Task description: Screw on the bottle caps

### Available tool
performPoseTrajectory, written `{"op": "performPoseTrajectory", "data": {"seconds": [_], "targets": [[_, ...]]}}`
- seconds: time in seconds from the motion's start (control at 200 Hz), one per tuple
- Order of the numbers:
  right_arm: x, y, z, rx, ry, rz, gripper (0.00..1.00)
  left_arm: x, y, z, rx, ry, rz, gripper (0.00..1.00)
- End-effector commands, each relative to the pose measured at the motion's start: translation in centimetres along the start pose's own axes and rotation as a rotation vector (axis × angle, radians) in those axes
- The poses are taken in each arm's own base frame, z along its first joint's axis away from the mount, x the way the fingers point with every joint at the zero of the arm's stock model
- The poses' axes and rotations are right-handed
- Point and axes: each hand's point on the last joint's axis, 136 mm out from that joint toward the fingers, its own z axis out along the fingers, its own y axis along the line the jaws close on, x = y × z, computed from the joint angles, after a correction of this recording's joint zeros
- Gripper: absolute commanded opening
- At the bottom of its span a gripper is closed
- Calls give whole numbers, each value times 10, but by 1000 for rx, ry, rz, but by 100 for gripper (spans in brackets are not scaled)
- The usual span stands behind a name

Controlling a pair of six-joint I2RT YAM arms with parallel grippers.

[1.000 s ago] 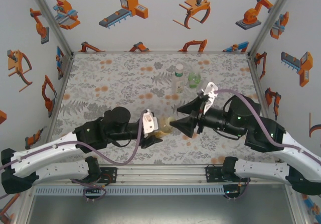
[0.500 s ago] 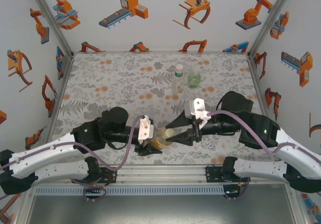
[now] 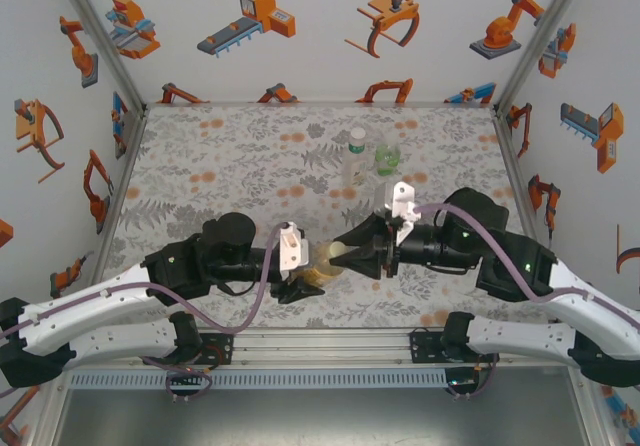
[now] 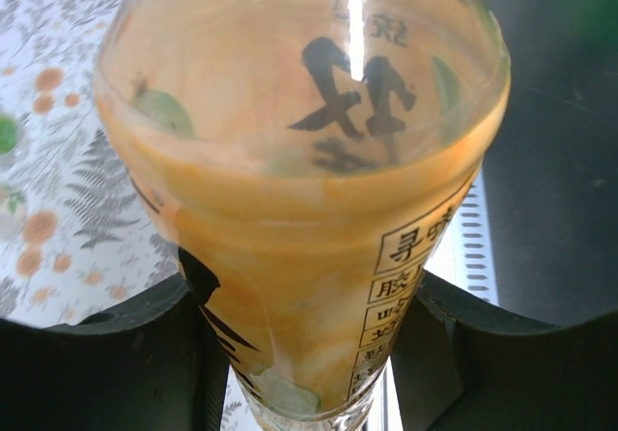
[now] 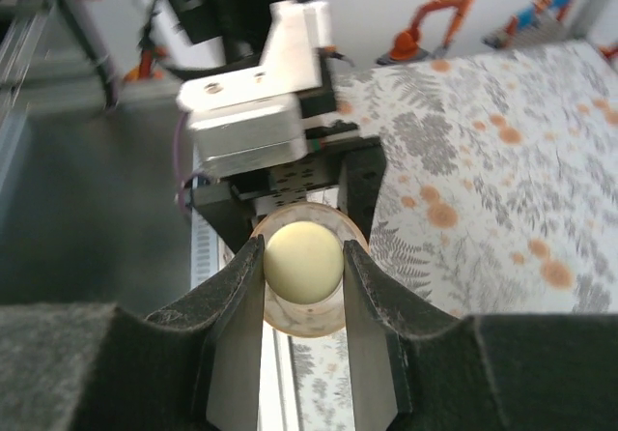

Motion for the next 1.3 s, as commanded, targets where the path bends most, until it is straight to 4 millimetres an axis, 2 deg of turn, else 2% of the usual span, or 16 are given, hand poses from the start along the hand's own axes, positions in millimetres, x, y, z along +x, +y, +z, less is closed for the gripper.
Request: {"op": "performPoseTrajectory", "data": {"seconds": [0.0,0.1,0.175,0.345,0.496,0.776,0.906,1.217,1.297], "targets": [[1,-54,6,290,-66,320,0,-3,23,2,-130,-1,18,1],[23,-86,4,495,-43,544,0,-1,36,3,-200,15,3,1],[37,-98,5,581,-25,657,0,4,43,5,-238,31,-5,5],[32,-89,30,491,-23,656,0,12,47,8,-257,75,-7,5],[30,-86,40,466,13,614,21,14,48,6,-266,77,-15,4],[33,-83,45,444,38,594,36,17,59,-7,-355,52,-43,3],[34,-83,45,446,40,590,48,19,59,-9,-357,52,-52,3],[38,-83,50,441,58,563,49,17,49,-4,-294,41,-53,3],[38,-84,50,442,62,547,45,17,47,-1,-277,42,-55,3]]}}
